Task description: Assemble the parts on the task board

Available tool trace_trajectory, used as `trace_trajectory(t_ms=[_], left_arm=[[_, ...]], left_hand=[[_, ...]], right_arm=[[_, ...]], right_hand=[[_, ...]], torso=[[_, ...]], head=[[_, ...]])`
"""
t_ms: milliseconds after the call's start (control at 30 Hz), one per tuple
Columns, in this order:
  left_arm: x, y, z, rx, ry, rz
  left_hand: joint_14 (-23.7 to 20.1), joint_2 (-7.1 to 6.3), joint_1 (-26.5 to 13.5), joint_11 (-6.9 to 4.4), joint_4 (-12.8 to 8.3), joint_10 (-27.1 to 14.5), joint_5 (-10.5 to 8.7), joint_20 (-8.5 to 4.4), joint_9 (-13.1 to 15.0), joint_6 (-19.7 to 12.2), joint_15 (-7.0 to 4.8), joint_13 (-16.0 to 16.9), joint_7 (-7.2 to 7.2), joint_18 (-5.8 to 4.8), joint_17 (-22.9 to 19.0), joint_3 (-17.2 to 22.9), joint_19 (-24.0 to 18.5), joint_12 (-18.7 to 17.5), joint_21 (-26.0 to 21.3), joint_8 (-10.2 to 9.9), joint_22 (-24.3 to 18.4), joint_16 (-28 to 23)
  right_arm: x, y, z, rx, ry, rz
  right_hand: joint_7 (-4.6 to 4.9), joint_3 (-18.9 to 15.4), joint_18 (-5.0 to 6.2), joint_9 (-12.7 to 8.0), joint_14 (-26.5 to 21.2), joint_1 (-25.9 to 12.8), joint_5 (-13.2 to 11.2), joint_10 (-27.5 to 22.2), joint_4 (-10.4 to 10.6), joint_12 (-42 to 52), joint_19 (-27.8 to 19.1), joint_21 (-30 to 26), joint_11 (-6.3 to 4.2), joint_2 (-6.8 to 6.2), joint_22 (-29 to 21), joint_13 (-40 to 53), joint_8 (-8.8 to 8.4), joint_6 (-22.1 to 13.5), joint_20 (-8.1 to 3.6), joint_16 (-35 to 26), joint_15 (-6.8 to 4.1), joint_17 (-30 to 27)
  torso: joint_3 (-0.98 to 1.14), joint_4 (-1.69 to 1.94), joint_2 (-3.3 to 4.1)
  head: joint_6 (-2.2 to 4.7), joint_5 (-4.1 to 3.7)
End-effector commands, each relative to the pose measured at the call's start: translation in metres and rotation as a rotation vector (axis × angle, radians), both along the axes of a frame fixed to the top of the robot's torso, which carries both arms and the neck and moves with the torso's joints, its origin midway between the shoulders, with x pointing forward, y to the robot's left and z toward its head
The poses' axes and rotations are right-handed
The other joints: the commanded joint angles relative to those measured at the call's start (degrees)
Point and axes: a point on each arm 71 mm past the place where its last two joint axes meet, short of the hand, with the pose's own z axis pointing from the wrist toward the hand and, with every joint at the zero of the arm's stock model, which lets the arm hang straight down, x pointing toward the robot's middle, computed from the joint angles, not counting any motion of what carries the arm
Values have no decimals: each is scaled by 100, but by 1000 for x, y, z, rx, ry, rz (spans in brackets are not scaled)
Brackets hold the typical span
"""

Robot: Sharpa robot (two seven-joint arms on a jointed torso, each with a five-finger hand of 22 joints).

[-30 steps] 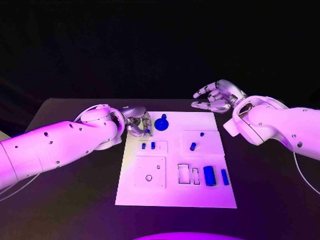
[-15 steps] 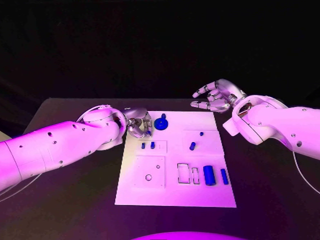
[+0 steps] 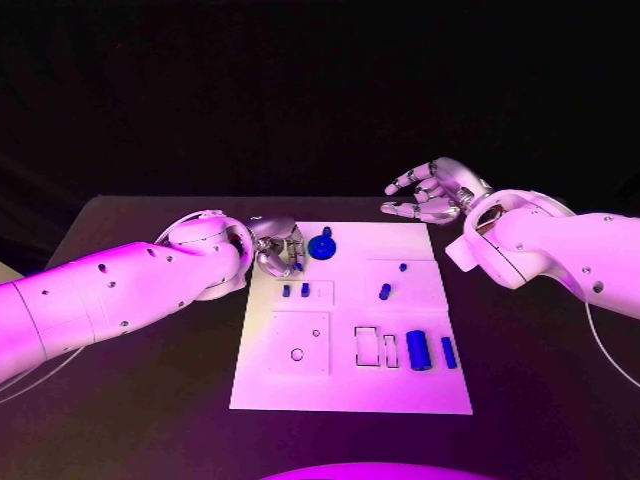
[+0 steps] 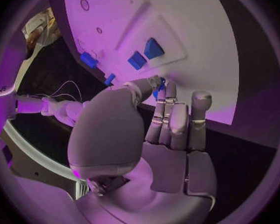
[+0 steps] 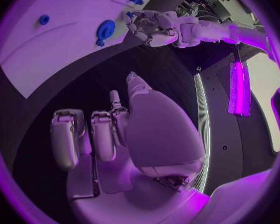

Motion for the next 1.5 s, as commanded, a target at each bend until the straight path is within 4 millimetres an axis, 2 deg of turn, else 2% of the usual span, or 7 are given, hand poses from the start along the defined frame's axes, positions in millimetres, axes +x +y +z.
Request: trace_trajectory(t_ms=[33, 967, 1033, 1200, 1500], left_arm=[[-3, -4, -3, 12, 21, -23], [-2, -4, -5, 31, 40, -9], [-2, -4, -6, 36, 44, -8], [-2, -5, -8, 46, 55, -9], [-2, -5, -8, 37, 44, -9]], left_hand=[[34, 9, -35, 10, -21, 47, -3, 12, 12, 50, -5, -4, 3, -84, -3, 28, 29, -39, -31, -31, -2, 21], [54, 7, -50, 4, -37, 104, -10, 3, 36, 82, -12, 14, 1, -88, 31, -5, 48, -64, -33, -44, 7, 38], [45, -6, -74, 22, -31, 85, -8, 8, 3, -90, 3, 22, 36, -88, 22, -21, 38, -107, -54, -175, -9, 42], [17, -41, -107, 42, -23, 52, -6, 17, -16, -178, 18, 29, 57, -80, -21, -45, 0, -146, -92, -264, -53, 36], [22, -19, -96, 39, -26, 66, -3, 23, -13, -159, 22, 43, 55, -86, -4, -35, 26, -147, -80, -277, -27, 44]], right_arm=[[-1, 1, 0, -7, -8, 11], [0, 0, 0, -7, -7, 9], [0, 0, 0, -7, -7, 10], [0, 0, 0, -7, -7, 10], [0, 0, 0, -7, -7, 10]], right_hand=[[12, 14, 41, -5, 441, -20, 33, -16, 15, -22, 388, -21, -15, 33, 1198, 642, 21, -30, -9, -36, 6, 888], [12, 14, 41, -5, 441, -20, 33, -16, 15, -22, 388, -21, -15, 33, 1198, 642, 21, -30, -9, -36, 6, 888], [12, 14, 41, -5, 441, -20, 33, -16, 15, -22, 388, -21, -15, 33, 1198, 642, 21, -30, -9, -36, 6, 888], [12, 14, 41, -5, 441, -20, 33, -16, 15, -22, 388, -21, -15, 33, 1198, 642, 21, -30, -9, -36, 6, 888], [12, 14, 41, -5, 441, -20, 33, -16, 15, -22, 388, -21, -15, 33, 1198, 642, 21, -30, -9, -36, 6, 888]], torso=[[0, -2, 2], [3, 2, 0], [2, 0, 0], [0, -5, 0], [3, 2, -1]], head=[[-6, -3], [-16, -20], [-18, -20], [-20, -22], [-23, -33]])
